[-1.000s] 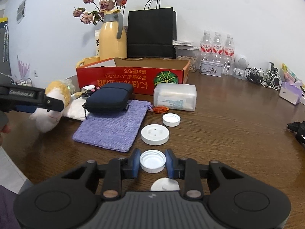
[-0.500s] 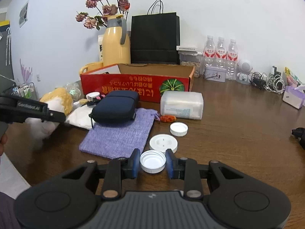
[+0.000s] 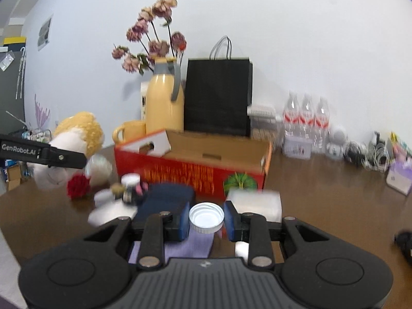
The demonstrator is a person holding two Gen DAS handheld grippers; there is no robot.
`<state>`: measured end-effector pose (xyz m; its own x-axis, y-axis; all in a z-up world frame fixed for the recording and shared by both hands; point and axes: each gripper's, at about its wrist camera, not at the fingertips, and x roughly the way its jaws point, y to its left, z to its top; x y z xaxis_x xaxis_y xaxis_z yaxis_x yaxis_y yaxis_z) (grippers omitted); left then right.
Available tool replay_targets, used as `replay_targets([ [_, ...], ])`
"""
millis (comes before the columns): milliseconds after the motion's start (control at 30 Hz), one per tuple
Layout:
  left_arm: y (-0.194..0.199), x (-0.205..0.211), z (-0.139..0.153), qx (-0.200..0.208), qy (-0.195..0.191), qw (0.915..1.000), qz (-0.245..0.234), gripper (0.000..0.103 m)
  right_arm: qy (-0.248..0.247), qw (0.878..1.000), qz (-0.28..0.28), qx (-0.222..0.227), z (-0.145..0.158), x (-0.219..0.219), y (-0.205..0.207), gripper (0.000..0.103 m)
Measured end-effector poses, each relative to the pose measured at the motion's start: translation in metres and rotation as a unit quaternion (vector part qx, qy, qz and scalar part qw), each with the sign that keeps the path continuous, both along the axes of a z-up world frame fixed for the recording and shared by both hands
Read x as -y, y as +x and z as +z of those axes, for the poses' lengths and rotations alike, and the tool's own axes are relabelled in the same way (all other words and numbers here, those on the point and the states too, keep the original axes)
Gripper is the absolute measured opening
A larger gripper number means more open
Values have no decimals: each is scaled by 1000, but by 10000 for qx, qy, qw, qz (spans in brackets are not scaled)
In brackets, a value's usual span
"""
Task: Organize objects
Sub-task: 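Carry the cap and plush toy into the cardboard box and open both tools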
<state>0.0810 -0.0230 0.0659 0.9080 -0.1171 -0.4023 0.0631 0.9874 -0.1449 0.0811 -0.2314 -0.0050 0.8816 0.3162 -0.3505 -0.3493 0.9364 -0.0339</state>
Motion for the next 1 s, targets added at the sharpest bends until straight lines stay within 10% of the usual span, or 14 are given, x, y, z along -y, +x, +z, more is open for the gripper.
replay_targets([
  [433, 146, 19, 21, -391, 529, 9976, -200, 50, -85, 9999, -41, -101, 50, -35, 141, 27],
  [1000, 262, 7, -60, -1769, 660, 9819, -138, 56, -675, 9841, -203, -1630, -23, -77, 275, 28],
])
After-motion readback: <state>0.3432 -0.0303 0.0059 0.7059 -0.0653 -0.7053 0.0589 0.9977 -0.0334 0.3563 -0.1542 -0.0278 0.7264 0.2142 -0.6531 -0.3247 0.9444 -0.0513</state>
